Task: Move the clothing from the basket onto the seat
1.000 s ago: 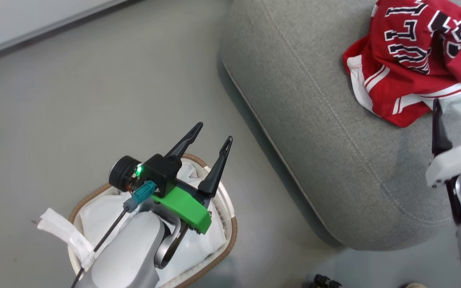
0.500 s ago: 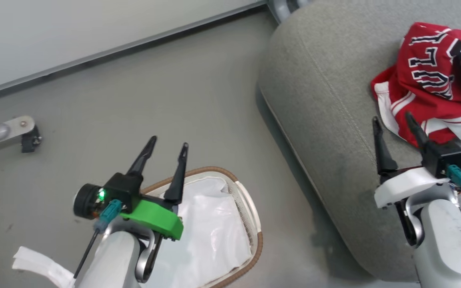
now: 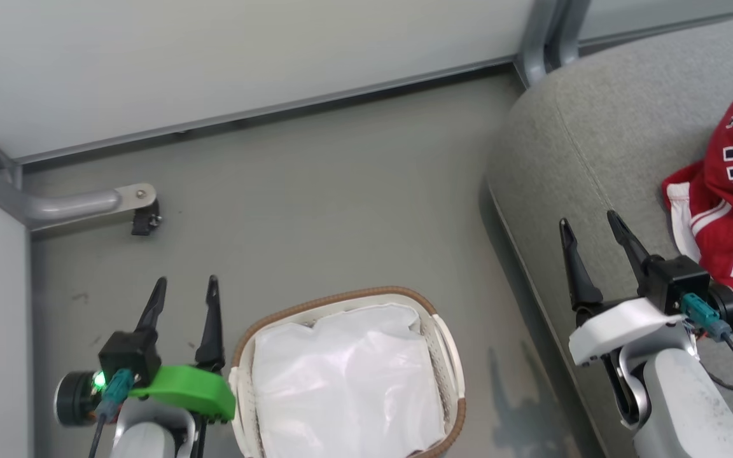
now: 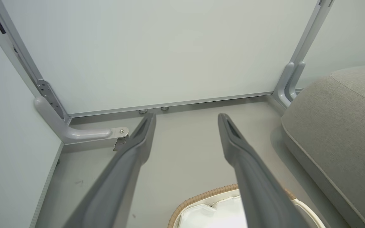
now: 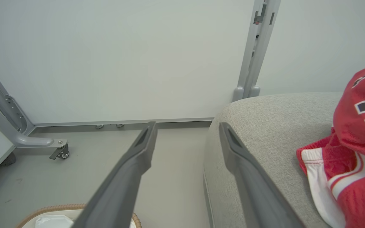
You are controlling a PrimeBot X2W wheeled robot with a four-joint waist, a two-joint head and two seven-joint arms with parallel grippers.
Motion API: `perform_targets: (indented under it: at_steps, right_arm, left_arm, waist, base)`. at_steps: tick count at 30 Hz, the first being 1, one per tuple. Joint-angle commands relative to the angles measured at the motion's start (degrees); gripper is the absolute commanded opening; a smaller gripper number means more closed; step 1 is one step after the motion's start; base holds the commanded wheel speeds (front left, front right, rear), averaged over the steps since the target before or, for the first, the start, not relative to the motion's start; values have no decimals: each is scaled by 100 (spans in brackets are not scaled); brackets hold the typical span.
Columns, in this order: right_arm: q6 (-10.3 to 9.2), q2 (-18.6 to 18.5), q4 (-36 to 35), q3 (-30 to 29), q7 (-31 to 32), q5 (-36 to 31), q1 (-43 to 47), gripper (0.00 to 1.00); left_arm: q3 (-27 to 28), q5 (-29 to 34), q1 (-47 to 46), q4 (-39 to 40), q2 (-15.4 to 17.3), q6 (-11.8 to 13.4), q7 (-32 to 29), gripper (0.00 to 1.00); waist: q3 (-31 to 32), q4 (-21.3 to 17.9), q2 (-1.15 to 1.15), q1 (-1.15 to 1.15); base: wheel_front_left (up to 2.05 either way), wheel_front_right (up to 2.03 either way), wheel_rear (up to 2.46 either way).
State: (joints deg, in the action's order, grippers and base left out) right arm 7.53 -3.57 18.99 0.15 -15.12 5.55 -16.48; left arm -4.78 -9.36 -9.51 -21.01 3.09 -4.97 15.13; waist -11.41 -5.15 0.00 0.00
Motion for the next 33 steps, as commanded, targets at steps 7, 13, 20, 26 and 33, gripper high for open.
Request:
perform_targets:
  at_steps: [7, 13, 20, 26, 33]
  right_arm:
    - [-8, 18, 61, -61, -4, 52, 494, 100]
    - [-8, 36, 101, -124, -4, 83, 787, 100]
    - [0, 59, 137, -184, 0, 86, 921, 0]
    - [0, 110, 327, -245, 147, 454, 950, 0]
    - [-1, 104, 229, -276, 334, 1247, 971, 0]
  left_arm:
    - [436, 19, 529, -101, -14, -45, 2, 100]
    - [465, -218, 807, -86, -16, -89, 2, 100]
    - [458, -477, 908, -100, -20, -135, 0, 0]
    - [523, -815, 870, -291, -42, -145, -129, 0]
    - [574, -1532, 823, -183, -39, -155, -317, 0]
  waist:
    - [575, 492, 0, 0]
    - [756, 606, 0, 0]
    - [854, 638, 0, 0]
    - [874, 643, 0, 0]
    - [888, 636, 0, 0]
  base:
    - [0, 0, 0]
    - [0, 0, 0]
    - [0, 0, 0]
    - [0, 0, 0]
    - [0, 0, 0]
